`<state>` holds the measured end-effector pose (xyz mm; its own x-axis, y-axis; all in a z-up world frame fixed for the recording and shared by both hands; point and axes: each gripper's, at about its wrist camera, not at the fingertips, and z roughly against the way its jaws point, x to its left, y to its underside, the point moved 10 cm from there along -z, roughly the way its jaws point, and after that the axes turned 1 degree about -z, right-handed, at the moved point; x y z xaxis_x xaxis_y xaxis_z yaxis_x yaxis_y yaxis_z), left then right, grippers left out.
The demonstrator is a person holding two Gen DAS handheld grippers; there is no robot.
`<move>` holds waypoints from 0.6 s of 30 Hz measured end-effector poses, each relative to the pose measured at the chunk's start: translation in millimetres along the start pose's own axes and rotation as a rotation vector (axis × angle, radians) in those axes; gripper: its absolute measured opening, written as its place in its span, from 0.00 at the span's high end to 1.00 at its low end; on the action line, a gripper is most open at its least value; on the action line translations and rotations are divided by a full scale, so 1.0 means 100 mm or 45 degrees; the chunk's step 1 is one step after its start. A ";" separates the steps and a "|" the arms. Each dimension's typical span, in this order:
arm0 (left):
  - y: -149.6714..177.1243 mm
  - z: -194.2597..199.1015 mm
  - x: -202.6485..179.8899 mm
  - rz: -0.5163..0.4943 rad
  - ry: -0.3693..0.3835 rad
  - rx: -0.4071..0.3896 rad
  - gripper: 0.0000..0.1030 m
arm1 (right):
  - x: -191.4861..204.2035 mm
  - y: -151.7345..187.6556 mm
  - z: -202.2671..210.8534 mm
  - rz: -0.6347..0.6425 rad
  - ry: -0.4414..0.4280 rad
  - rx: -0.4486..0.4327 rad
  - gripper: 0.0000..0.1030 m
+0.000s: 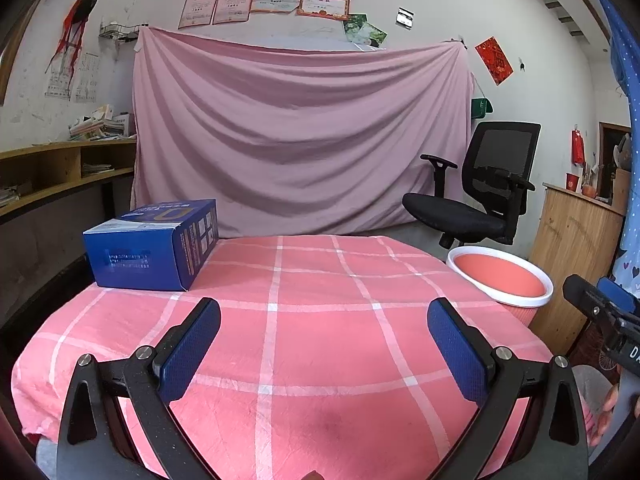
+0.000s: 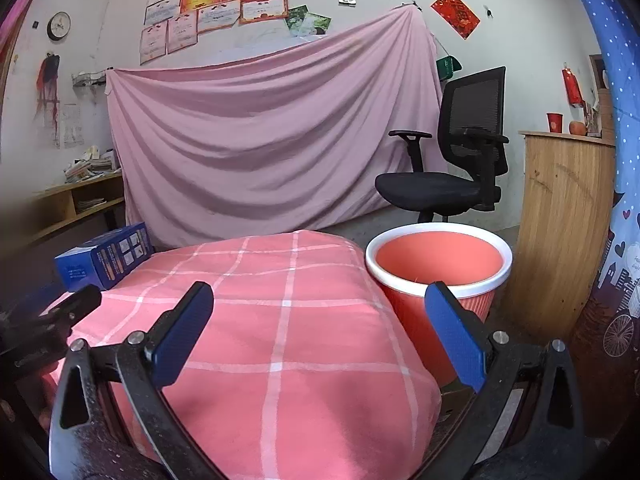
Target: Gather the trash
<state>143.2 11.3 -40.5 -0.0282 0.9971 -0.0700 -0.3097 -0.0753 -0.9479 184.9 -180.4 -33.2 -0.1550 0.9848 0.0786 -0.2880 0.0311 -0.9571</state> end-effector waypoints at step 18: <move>0.03 -0.09 0.15 0.012 -0.065 -0.026 0.02 | -0.01 0.12 -0.18 0.047 0.058 0.005 0.00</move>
<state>150.3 25.7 -47.5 -0.0796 0.9948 -0.0637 -0.2895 -0.0842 -0.9535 198.8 -178.3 -49.6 -0.1223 0.9920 0.0301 -0.2869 -0.0063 -0.9579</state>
